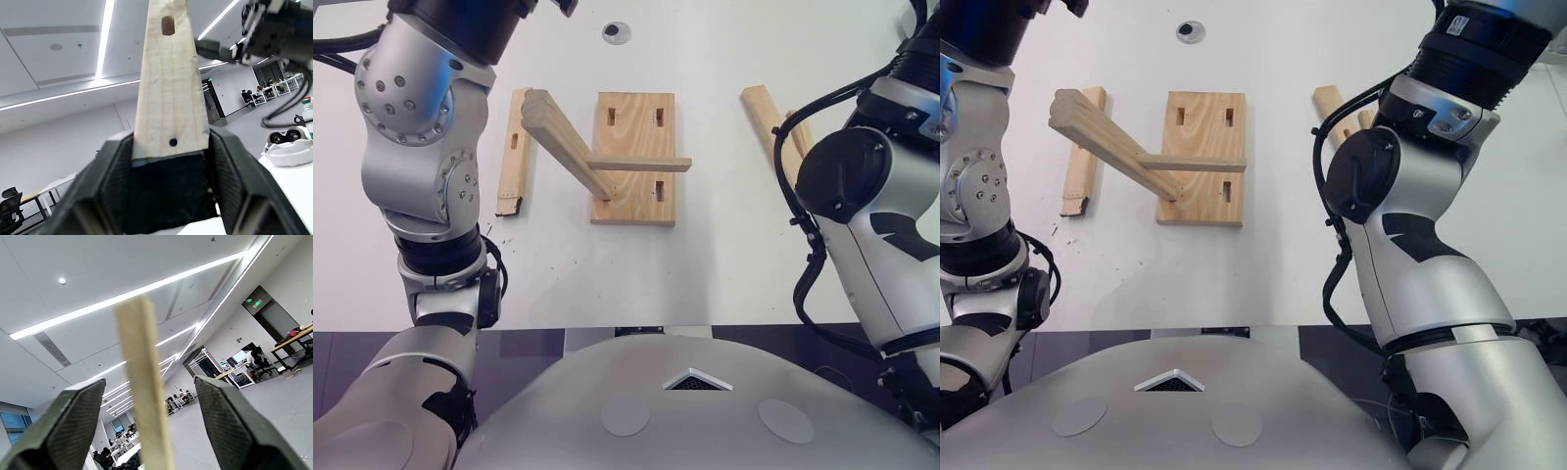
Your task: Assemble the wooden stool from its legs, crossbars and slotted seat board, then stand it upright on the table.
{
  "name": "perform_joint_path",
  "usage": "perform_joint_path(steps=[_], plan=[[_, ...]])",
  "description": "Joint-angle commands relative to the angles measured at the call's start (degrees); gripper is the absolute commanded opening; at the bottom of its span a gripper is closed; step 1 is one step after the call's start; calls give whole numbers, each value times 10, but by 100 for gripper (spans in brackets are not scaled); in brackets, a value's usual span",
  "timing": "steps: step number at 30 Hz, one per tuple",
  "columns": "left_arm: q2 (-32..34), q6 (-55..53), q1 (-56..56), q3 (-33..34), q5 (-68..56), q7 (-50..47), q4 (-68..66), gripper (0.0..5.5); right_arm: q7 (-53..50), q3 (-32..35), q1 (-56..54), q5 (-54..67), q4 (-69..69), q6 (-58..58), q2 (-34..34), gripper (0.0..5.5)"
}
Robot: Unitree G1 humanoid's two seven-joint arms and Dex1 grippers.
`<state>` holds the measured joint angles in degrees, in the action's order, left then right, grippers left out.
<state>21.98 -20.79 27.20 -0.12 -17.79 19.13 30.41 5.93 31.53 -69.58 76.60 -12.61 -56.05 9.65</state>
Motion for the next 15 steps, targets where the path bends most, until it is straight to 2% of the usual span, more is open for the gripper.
perform_joint_path(steps=[1,6,15], plan=[[-4,5,-6,-8,5,8,8,207,-9,-7,-19,18,1,-2,23,338],[-1,11,-17,-21,13,22,14,207,-28,-26,-18,24,3,-12,32,338],[-1,19,-21,-16,22,21,14,207,-78,-32,-10,52,-6,-17,48,168]])
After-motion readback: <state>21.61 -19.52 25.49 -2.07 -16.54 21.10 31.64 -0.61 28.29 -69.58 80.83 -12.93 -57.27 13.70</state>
